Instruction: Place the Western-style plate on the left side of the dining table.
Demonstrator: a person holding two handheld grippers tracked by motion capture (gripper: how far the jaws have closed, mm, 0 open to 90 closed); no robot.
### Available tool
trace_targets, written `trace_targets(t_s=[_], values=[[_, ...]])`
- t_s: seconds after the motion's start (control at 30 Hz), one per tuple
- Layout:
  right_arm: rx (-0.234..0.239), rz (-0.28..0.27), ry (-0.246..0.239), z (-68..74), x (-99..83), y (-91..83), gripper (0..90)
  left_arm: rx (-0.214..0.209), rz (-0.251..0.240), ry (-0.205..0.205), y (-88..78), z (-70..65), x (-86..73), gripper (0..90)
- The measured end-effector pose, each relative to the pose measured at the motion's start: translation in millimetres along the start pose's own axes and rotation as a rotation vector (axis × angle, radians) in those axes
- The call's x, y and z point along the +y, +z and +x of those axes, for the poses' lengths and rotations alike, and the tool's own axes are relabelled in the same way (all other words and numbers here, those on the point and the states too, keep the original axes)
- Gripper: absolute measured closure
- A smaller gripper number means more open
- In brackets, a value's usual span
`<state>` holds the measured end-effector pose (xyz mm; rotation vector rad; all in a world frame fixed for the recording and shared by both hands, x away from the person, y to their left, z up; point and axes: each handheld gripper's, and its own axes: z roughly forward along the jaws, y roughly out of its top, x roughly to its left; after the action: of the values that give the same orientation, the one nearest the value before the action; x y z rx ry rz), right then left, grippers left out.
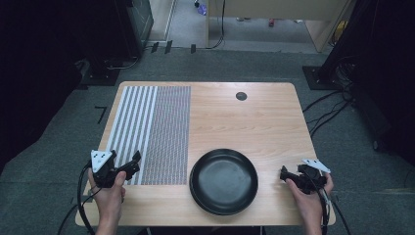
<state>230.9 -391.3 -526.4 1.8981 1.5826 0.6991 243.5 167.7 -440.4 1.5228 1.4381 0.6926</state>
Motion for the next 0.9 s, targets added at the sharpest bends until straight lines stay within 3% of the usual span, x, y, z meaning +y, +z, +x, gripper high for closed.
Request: trace_targets(t_s=[0.07, 0.13, 0.37, 0.67, 0.8, 0.9], values=[[0.004, 0.001, -0.007, -0.4, -0.2, -0.1, 0.0, -0.029, 0.024, 0.023, 5.0, -6.8, -1.2, 13.7], [0.002, 0.002, -0.009, -0.1, -0.1, -0.1, 0.0, -0.015, 0.028, 0.061, 6.9, -14.6, -4.4, 14.2], [0.002, 0.003, -0.009, 0.0, -0.1, 0.0, 0.0, -0.007, 0.064, 0.095, 11.6, -33.2, -16.3, 15.0], [-0.001, 0.002, -0.006, 0.3, -0.1, -0.1, 0.0, -0.066, 0.096, 0.121, 13.5, -56.5, -25.6, 14.3], [-0.008, -0.009, 0.005, 2.6, 0.1, -4.3, 15.2, -0.087, 0.113, 0.14, 15.3, -66.2, -29.2, 14.8], [0.02, -0.039, -0.021, 11.4, 1.4, -9.6, 18.0, -0.109, 0.138, 0.159, 18.7, -76.0, -35.6, 15.1]])
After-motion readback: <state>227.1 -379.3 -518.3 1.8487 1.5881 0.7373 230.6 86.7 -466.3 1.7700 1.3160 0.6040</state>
